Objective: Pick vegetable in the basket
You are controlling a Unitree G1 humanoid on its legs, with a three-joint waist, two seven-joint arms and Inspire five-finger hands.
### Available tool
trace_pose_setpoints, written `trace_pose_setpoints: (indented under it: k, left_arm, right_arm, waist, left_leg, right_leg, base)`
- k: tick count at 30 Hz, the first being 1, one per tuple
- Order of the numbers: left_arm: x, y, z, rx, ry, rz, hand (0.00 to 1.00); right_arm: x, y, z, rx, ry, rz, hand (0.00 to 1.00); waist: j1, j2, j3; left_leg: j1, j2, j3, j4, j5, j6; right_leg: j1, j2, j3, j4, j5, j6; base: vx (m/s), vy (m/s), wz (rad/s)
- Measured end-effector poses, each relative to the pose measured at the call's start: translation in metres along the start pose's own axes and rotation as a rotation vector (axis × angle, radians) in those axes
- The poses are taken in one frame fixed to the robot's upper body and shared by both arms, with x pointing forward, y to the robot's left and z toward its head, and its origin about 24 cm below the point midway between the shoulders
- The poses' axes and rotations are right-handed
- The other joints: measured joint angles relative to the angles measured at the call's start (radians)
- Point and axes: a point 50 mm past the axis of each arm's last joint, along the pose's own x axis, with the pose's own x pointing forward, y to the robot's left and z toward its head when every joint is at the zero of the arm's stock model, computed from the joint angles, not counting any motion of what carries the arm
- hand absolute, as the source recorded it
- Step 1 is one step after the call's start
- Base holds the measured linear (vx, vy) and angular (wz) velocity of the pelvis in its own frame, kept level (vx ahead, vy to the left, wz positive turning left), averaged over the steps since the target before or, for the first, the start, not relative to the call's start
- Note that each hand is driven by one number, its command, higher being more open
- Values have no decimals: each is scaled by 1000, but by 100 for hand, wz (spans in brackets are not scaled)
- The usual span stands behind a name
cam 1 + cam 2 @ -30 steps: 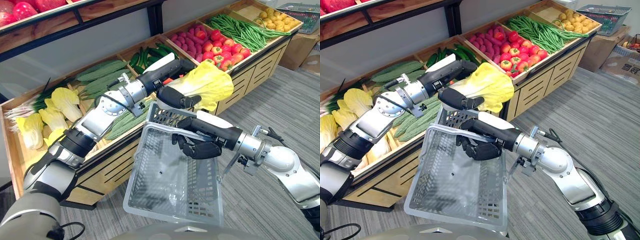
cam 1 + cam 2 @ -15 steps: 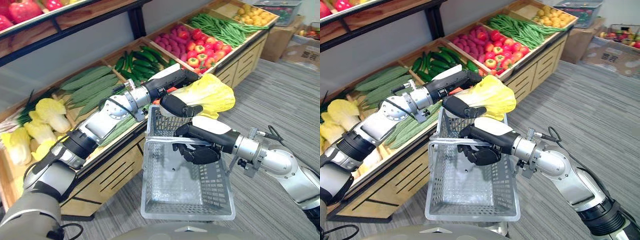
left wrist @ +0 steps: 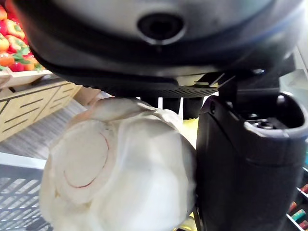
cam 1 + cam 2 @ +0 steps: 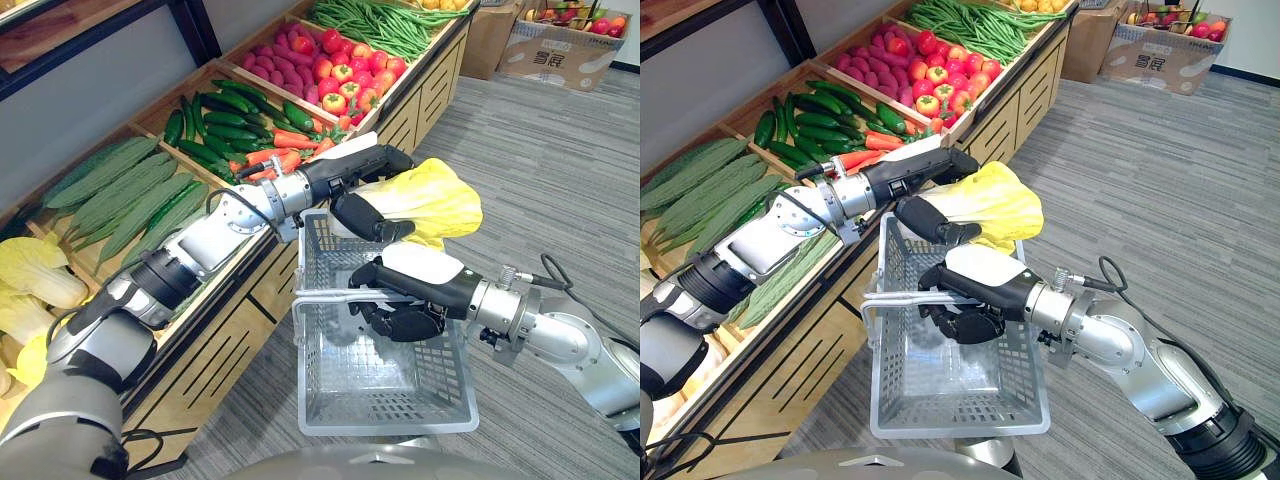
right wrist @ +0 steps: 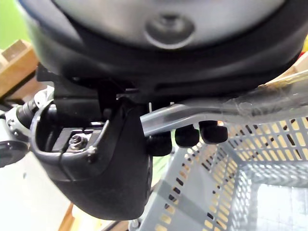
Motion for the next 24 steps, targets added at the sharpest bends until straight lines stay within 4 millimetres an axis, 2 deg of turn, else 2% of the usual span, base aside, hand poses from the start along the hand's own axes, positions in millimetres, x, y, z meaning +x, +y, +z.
trace_pose_setpoints:
  k: [4, 11, 16, 20, 24]
  left_arm:
    - [-2, 4, -9, 35, 53, 4, 0]
    - [-14, 32, -44, 182, 277, 88, 0]
    - [-15, 57, -46, 211, 316, 200, 0]
    - [-15, 66, -42, 238, 315, 249, 0]
    - [-16, 66, -45, 231, 327, 246, 0]
  right_arm:
    - [0, 0, 0, 1, -1, 5, 0]
    - [-1, 3, 7, 29, -32, 3, 0]
    - [-2, 6, 7, 63, -34, -17, 0]
    - [-5, 6, 6, 90, -28, -34, 0]
    - [-7, 7, 5, 110, -24, -50, 0]
  waist:
    - [2, 0, 4]
    - [-5, -6, 39]
    - [-3, -18, 52]
    - [0, -22, 56]
    - [-1, -35, 68]
  left_leg:
    - [-21, 7, -6, 52, -34, 4]
    - [-72, 19, -46, 137, -76, 22]
    - [-102, 18, -83, 176, -94, 35]
    - [-117, 18, -97, 195, -107, 44]
    - [-118, 16, -107, 210, -116, 48]
  right_leg:
    - [0, -7, 1, 1, -5, 7]
    - [-8, -27, -21, 19, -14, 20]
    - [-6, -45, -49, 22, -17, 24]
    - [-5, -58, -58, 24, -23, 32]
    - [1, -65, -65, 36, -35, 35]
  base:
    - [31, 25, 2]
    - [4, 18, 13]
    - [1, 21, 21]
    - [-5, 14, 11]
    - [-1, 7, 6]
